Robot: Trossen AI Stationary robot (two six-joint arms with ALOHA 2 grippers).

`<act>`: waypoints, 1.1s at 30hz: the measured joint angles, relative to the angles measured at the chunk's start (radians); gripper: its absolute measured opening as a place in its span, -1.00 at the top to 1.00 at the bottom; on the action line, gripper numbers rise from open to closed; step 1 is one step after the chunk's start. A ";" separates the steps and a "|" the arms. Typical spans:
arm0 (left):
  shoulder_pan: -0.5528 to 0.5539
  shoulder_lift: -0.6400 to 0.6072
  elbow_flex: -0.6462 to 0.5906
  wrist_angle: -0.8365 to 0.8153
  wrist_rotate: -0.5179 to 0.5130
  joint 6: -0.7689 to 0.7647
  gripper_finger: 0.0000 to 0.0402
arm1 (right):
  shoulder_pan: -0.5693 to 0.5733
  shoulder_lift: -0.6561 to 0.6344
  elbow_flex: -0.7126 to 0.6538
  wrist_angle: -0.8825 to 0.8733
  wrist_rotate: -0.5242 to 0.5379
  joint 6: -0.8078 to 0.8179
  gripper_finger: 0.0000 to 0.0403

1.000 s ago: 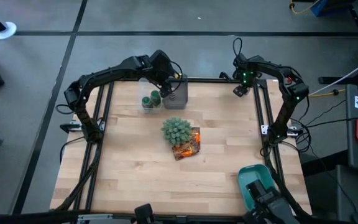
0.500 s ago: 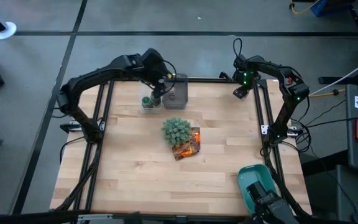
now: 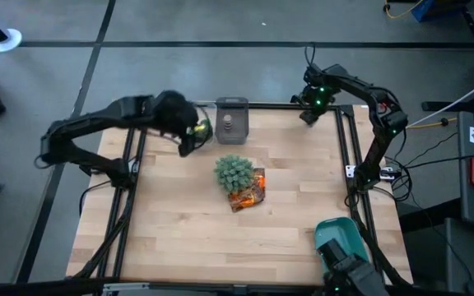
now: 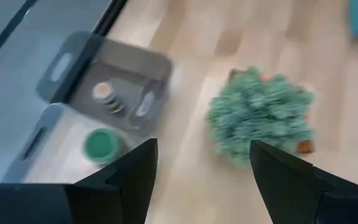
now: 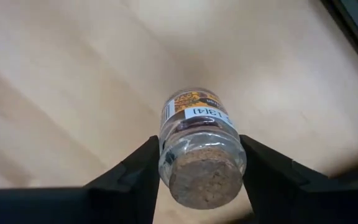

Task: Sort spices by type
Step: Put the white bottled seasoning into the black transparent bin

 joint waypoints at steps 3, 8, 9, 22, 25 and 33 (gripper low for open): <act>-0.056 -0.095 -0.136 0.116 -0.002 -0.044 -0.19 | 0.058 -0.001 0.032 0.014 -0.100 0.008 0.08; -0.126 -0.207 -0.357 0.310 -0.011 -0.136 -0.19 | 0.196 -0.001 0.068 0.099 -0.255 0.012 0.04; -0.138 -0.221 -0.400 0.351 -0.012 -0.154 -0.19 | 0.227 -0.001 0.073 0.128 -0.258 0.012 0.04; -0.245 -0.240 -0.845 1.008 -0.013 -0.160 -0.19 | 0.540 -0.001 0.099 0.560 -0.094 -0.033 0.05; -0.245 -0.240 -0.901 1.121 -0.022 -0.159 -0.19 | 0.563 -0.001 0.099 0.626 -0.054 -0.053 0.06; -0.245 -0.240 -0.954 1.213 -0.069 -0.165 -0.19 | 0.551 0.017 0.100 0.732 -0.059 -0.054 0.06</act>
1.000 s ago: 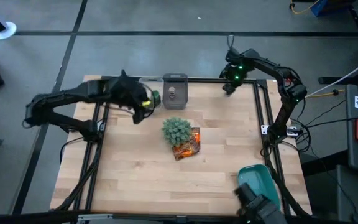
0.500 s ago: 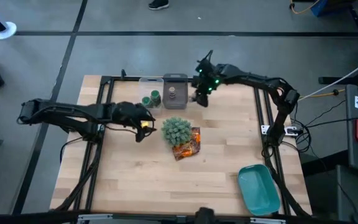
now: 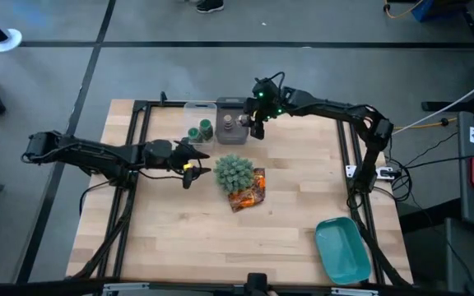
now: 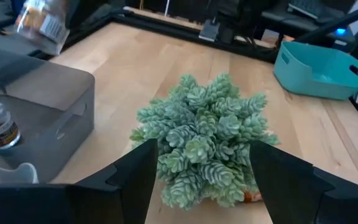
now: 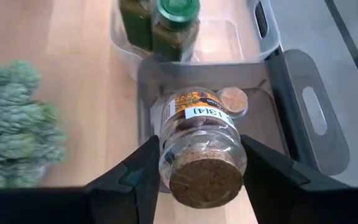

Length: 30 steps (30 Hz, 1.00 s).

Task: Sort spices by type
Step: Put the white bottled seasoning into the black transparent bin

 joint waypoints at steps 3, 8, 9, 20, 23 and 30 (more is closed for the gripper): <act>0.000 0.000 0.000 0.005 -0.002 0.001 -0.19 | 0.001 0.034 0.000 0.029 0.000 0.000 0.06; 0.003 0.000 0.000 0.009 -0.011 0.001 -0.19 | 0.002 0.110 0.063 -0.010 0.000 0.000 0.06; 0.003 0.000 0.000 0.009 -0.012 0.001 -0.19 | 0.002 0.129 0.093 -0.034 0.002 0.001 0.06; 0.003 0.000 0.000 0.003 -0.025 0.001 -0.19 | 0.002 0.355 0.474 -0.461 0.113 0.000 0.05; 0.003 0.000 0.000 0.001 -0.025 0.006 -0.19 | 0.002 0.390 0.478 -0.454 0.117 0.000 0.05; 0.002 0.000 0.000 0.001 -0.026 0.020 -0.19 | 0.002 0.443 0.476 -0.439 0.117 -0.001 0.05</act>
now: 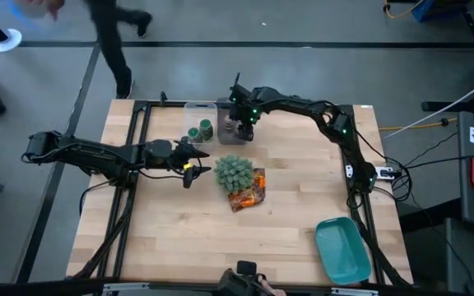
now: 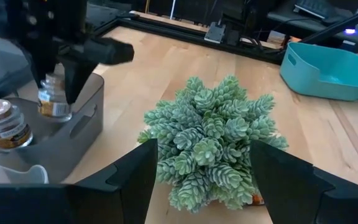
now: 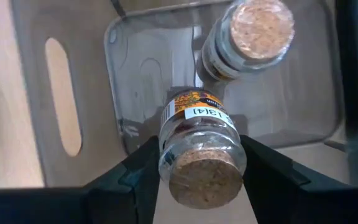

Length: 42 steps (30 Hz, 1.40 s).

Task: Sort spices by type
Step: Put the white bottled seasoning into the black transparent bin, then put the bottom orange seasoning pack into the blue bin

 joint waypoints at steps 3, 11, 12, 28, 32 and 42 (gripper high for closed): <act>0.000 0.000 0.000 0.000 0.000 0.010 -0.19 | 0.000 0.004 -0.001 0.011 0.000 0.000 0.05; 0.000 0.000 0.000 0.000 0.000 0.010 -0.19 | 0.000 0.005 -0.001 0.050 -0.001 0.000 -0.01; 0.000 0.000 0.000 0.000 0.000 0.010 -0.19 | 0.000 0.005 -0.001 0.049 -0.001 0.000 -0.02; 0.000 0.000 0.000 -0.002 0.000 0.009 -0.19 | 0.001 0.004 -0.001 0.045 -0.001 0.000 -0.14; 0.000 0.000 0.000 -0.002 0.000 0.018 -0.19 | 0.001 -0.004 0.025 -0.021 0.034 -0.001 -0.14; 0.000 0.000 0.000 -0.002 0.000 0.042 -0.19 | 0.007 -0.009 0.295 -0.372 0.104 0.066 -0.14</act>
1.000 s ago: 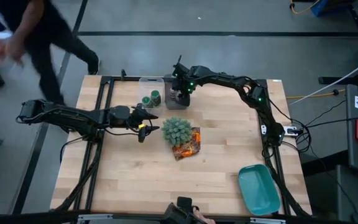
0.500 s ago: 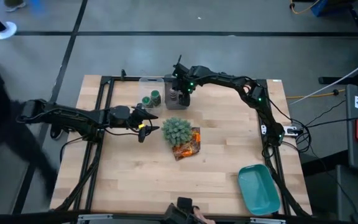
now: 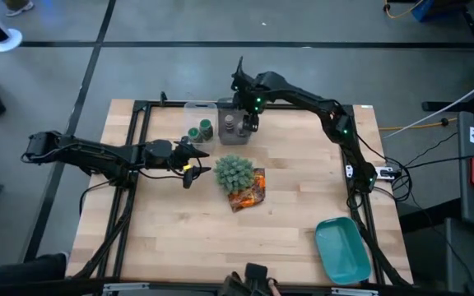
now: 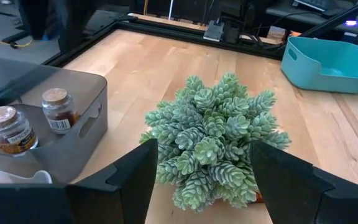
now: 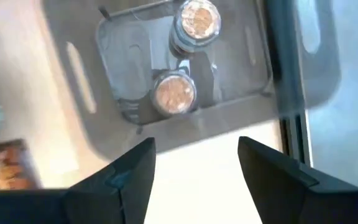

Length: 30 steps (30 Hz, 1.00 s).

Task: Sort spices by type
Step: Put the bottom orange seasoning pack into the blue bin

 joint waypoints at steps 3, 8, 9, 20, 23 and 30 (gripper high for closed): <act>0.000 0.000 0.000 0.000 0.000 0.002 -0.19 | 0.014 0.000 0.077 -0.134 -0.014 0.053 -0.14; -0.009 0.021 0.000 0.003 0.000 0.045 -0.19 | 0.076 -0.040 0.065 -0.302 -0.094 0.124 -0.14; -0.015 0.028 0.000 0.005 -0.001 0.055 -0.19 | 0.093 -0.044 0.064 -0.295 -0.108 0.142 -0.14; -0.052 0.068 0.000 0.014 0.000 0.081 -0.19 | 0.444 -0.072 0.063 -0.289 -0.071 0.210 -0.14; -0.051 0.068 0.000 0.014 0.000 0.079 -0.19 | 0.566 -0.072 0.063 -0.289 0.024 0.244 -0.14; -0.051 0.067 0.000 0.047 0.000 0.070 -0.19 | 0.802 -0.073 0.037 -0.288 0.176 0.334 -0.14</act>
